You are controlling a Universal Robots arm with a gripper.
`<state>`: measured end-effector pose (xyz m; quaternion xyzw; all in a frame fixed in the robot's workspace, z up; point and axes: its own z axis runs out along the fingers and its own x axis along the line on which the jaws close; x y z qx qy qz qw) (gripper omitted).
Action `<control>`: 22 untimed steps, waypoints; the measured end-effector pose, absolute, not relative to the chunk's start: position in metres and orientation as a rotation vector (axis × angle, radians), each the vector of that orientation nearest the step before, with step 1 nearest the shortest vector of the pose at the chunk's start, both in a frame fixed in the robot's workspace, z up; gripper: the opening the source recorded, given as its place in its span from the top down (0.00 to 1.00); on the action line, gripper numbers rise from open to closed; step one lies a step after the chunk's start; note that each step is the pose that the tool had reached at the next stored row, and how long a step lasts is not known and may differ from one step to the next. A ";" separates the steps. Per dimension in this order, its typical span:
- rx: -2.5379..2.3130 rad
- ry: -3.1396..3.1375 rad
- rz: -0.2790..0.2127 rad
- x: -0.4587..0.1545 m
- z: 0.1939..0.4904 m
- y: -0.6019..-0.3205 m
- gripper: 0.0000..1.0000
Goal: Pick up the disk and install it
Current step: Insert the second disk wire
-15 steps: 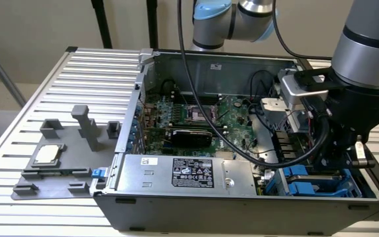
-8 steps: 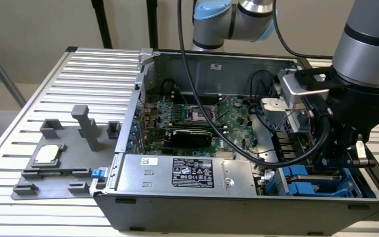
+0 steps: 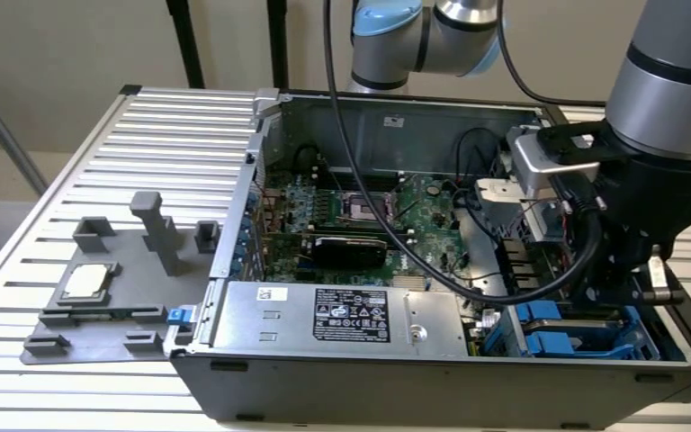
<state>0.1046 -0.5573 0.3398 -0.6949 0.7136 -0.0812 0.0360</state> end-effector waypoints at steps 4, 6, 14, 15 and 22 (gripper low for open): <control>-2.132 2.190 -0.243 0.104 0.338 -0.557 0.84; -2.130 2.189 -0.239 0.104 0.337 -0.557 0.84; -2.129 2.188 -0.235 0.104 0.338 -0.560 0.84; -2.128 2.188 -0.233 0.104 0.337 -0.560 0.84; -2.122 2.183 -0.219 0.104 0.334 -0.564 0.84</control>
